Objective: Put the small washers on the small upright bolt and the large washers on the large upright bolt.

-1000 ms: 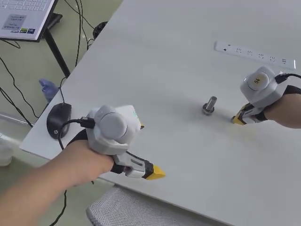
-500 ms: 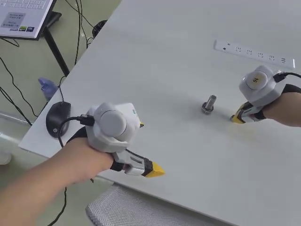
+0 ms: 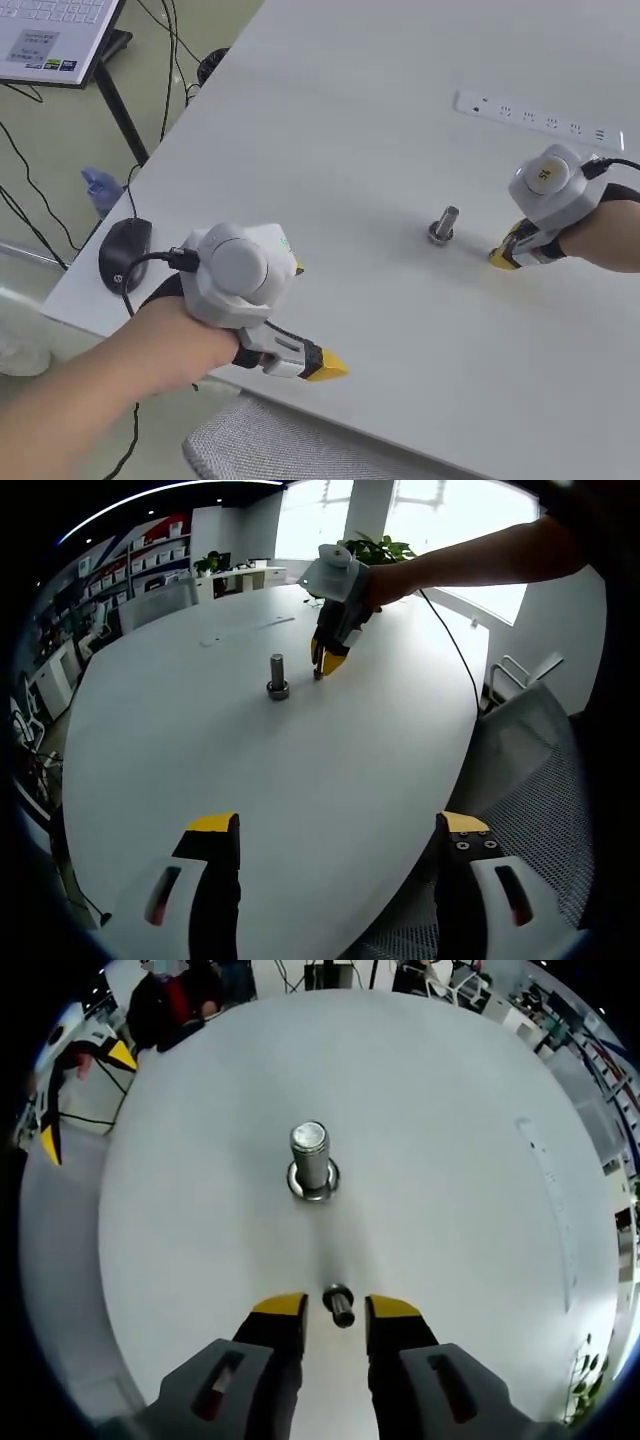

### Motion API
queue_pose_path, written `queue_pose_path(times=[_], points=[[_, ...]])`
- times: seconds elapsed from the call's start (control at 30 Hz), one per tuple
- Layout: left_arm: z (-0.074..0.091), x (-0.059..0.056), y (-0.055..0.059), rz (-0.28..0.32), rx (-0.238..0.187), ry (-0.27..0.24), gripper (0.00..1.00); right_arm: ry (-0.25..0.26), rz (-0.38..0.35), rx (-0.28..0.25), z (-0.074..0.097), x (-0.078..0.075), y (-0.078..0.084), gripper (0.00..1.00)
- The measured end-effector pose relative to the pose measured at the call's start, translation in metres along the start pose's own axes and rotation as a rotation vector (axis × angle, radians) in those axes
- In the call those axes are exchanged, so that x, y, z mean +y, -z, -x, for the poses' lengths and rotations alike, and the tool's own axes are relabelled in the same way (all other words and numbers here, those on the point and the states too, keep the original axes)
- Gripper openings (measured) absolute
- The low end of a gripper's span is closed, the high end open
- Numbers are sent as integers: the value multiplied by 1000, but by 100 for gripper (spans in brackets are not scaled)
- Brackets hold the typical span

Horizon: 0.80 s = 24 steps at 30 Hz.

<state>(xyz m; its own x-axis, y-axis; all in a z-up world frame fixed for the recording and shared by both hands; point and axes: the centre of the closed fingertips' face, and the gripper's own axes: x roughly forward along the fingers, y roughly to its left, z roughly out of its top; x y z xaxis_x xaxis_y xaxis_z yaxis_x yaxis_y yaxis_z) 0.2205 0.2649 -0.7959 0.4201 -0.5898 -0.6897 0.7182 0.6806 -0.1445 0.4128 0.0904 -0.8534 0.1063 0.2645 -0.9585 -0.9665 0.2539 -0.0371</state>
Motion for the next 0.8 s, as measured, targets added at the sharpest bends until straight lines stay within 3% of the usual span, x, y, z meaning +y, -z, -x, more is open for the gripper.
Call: queue_pose_path(times=[0.37, 0.8], points=[[3, -1, -5, -12, -12, -2, 80, 29, -5, -33, 16, -4, -6, 31], [8, 3, -15, -12, -36, -9, 81, 49, -77, -147, 39, 1, -18, 37]])
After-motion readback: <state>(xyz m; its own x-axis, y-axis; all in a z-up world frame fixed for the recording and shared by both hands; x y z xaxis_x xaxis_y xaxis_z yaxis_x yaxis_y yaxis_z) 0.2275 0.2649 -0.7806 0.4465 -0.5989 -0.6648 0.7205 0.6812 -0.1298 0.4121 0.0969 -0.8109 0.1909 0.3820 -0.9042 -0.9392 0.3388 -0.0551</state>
